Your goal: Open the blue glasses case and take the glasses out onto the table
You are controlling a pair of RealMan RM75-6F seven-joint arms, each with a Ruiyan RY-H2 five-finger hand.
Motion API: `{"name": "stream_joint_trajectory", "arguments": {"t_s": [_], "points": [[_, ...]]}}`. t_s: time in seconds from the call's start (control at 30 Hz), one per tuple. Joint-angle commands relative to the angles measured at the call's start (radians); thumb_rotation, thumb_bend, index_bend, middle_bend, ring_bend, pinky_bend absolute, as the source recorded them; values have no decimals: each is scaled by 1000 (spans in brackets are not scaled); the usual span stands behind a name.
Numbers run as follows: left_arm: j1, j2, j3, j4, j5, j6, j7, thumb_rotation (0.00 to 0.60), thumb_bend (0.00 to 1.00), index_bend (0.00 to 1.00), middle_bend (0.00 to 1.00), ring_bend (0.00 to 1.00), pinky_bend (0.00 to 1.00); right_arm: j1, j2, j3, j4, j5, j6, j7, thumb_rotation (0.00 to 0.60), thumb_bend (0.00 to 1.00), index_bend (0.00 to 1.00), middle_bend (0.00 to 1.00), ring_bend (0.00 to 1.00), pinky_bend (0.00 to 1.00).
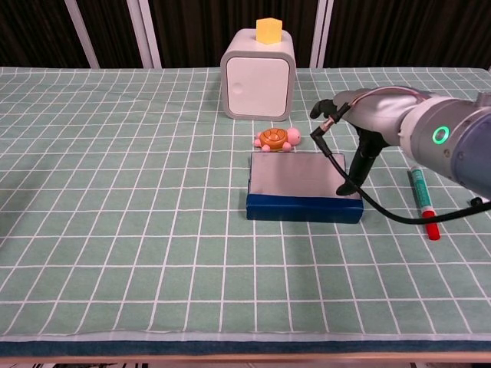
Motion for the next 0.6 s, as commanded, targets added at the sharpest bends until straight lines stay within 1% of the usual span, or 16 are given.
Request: {"name": "stream_joint_trajectory", "arguments": {"t_s": [0.03, 0.17, 0.37, 0.6], "points": [[0, 0, 0, 0, -1, -1, 0, 600, 462, 28, 0, 0, 0, -13, -10, -5, -1, -11, 5, -6, 600, 108, 108, 113, 66, 203], [0, 0, 0, -1, 1, 2, 1, 600, 462, 28, 0, 0, 0, -34, -35, -6, 10, -29, 8, -6, 600, 108, 108, 112, 65, 203], [0, 0, 0, -1, 2, 2, 0, 600, 462, 28, 0, 0, 0, -59, -94, -3, 85, -52, -3, -3, 600, 108, 108, 108, 61, 203], [-1, 1, -1, 0, -3, -2, -1, 600, 461, 28, 0, 0, 0, -84, -124, -7, 145, -82, 1, -14, 600, 108, 108, 108, 61, 203]]}}
